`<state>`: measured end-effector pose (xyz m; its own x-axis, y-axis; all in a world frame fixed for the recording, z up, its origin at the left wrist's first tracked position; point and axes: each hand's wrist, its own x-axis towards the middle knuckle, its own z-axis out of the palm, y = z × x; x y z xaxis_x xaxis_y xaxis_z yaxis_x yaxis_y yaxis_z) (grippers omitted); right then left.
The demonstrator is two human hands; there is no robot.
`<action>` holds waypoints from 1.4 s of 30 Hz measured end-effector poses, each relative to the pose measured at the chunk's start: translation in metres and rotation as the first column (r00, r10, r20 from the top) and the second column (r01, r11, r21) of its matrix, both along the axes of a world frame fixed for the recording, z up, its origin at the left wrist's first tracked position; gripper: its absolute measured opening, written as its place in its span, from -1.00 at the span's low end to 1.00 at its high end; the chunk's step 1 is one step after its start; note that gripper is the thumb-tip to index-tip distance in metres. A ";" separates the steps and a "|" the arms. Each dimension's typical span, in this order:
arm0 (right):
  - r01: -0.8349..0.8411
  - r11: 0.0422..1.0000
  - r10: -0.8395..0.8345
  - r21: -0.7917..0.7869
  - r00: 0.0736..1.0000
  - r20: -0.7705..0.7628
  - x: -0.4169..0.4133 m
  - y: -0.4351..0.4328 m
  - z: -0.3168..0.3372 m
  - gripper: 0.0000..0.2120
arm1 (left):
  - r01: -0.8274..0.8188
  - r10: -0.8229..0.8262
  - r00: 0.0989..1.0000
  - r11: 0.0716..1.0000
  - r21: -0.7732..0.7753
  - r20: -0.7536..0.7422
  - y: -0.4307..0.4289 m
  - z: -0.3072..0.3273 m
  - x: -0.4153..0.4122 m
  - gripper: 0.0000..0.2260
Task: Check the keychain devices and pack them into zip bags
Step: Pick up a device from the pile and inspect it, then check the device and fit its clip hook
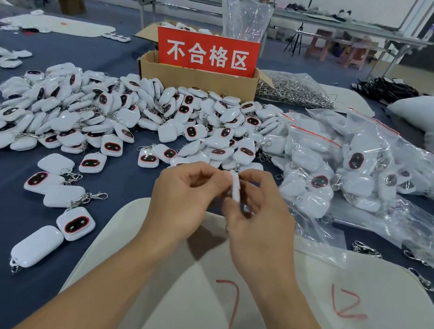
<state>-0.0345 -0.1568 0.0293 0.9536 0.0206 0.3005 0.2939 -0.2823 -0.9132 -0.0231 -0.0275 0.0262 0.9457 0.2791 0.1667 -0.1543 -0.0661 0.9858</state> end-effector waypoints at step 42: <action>0.253 0.841 -0.185 0.479 0.965 -0.185 0.018 -0.044 0.031 -0.88 | 0.107 -0.094 0.994 0.937 0.331 -0.054 -0.005 -0.007 0.003 -0.62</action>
